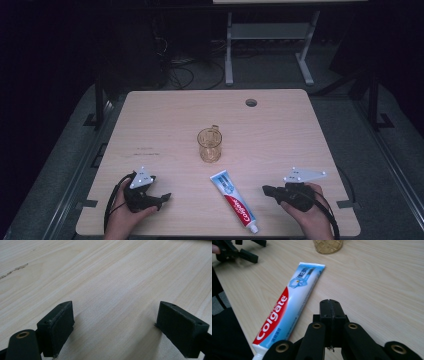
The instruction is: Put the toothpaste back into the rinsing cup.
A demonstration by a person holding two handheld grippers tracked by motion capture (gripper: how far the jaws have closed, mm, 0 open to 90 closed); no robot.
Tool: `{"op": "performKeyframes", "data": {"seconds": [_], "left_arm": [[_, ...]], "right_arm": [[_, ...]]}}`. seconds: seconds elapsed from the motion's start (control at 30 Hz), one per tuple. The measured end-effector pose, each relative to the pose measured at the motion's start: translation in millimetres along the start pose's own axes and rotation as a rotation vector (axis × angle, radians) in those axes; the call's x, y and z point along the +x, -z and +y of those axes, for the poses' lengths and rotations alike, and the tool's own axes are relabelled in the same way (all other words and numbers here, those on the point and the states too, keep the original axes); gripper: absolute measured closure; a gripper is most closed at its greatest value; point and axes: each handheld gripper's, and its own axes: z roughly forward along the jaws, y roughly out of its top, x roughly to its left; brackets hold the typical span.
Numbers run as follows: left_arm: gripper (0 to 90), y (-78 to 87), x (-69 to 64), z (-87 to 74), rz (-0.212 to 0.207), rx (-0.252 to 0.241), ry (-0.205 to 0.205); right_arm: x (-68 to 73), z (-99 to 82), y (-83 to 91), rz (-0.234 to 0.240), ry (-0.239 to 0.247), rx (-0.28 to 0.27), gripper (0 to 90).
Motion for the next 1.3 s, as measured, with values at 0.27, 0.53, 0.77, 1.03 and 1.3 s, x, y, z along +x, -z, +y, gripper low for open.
{"op": "performKeyframes", "data": {"seconds": [0.27, 0.53, 0.77, 1.03, 1.3], "left_arm": [[13.1, 0.1, 0.0, 0.0, -0.001, 0.0, -0.004], [13.1, 0.1, -0.1, 0.0, -0.002, 0.0, -0.004], [13.1, 0.0, -0.3, -0.1, -0.003, -0.001, -0.002], [13.1, 0.0, -0.3, -0.1, -0.003, -0.001, -0.003], [13.1, 0.1, -0.5, -0.2, -0.004, -0.001, -0.003]], "right_arm": [[16.4, 4.3, -8.2, 0.054, 0.029, -0.001, 89.9], [33.0, 7.1, -18.3, 0.11, 0.061, 0.011, 90.0], [47.1, 7.4, -27.3, 0.151, 0.092, 0.028, 90.0], [60.1, 4.4, -40.1, 0.194, 0.121, 0.069, 90.0], [66.2, -2.0, -48.9, 0.214, 0.132, 0.111, 90.0]]}}
